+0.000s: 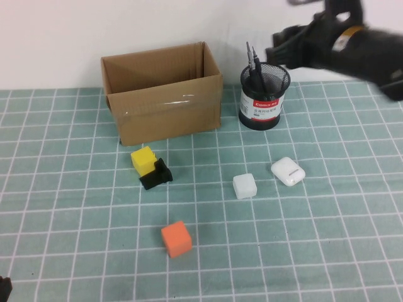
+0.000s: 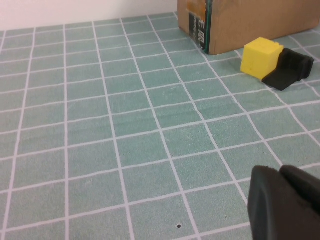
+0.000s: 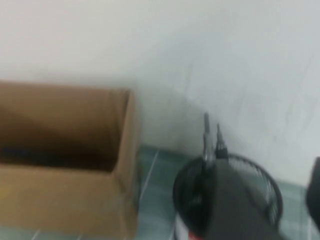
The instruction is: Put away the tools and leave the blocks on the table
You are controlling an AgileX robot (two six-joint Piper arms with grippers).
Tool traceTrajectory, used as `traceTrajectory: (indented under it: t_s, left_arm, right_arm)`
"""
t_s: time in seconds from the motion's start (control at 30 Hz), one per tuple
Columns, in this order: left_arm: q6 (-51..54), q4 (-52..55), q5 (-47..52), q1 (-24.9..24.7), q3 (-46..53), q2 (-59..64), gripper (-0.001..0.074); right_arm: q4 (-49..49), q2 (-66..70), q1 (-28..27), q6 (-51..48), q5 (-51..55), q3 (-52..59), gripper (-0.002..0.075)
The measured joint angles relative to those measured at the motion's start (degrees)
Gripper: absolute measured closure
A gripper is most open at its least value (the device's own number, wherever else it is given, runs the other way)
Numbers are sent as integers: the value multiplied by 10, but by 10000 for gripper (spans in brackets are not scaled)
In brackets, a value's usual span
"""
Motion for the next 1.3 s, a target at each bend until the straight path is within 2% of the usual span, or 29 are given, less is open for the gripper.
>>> traceTrajectory:
  t_s: [0.1, 0.37, 0.5, 0.73, 0.83, 0.9, 1.03, 1.2, 1.3]
  left_arm:
    - [0, 0, 0, 0, 0, 0, 738]
    - [0, 0, 0, 0, 0, 0, 738]
    - [0, 0, 0, 0, 0, 0, 738]
    - [0, 0, 0, 0, 0, 0, 738]
    - [0, 0, 0, 0, 0, 0, 738]
    - [0, 0, 0, 0, 0, 0, 738]
    - [0, 0, 0, 0, 0, 0, 738]
    - [0, 0, 0, 0, 0, 0, 738]
    - [0, 0, 0, 0, 0, 0, 738]
  right_arm:
    - [0, -46, 0, 1, 88, 0, 736]
    - [-5, -136, 0, 3, 288, 0, 732]
    - [-46, -154, -1, 5, 334, 0, 732]
    - [-160, -213, -1, 96, 373, 28, 732]
    - [-188, -259, -2, 107, 338, 83, 732]
    - [-190, -299, -23, 111, 290, 139, 732]
    - [-151, -395, -104, 109, 162, 299, 732]
    - [-167, -520, -201, 107, -22, 521, 732]
    - [-167, -604, -241, 107, -107, 633, 732]
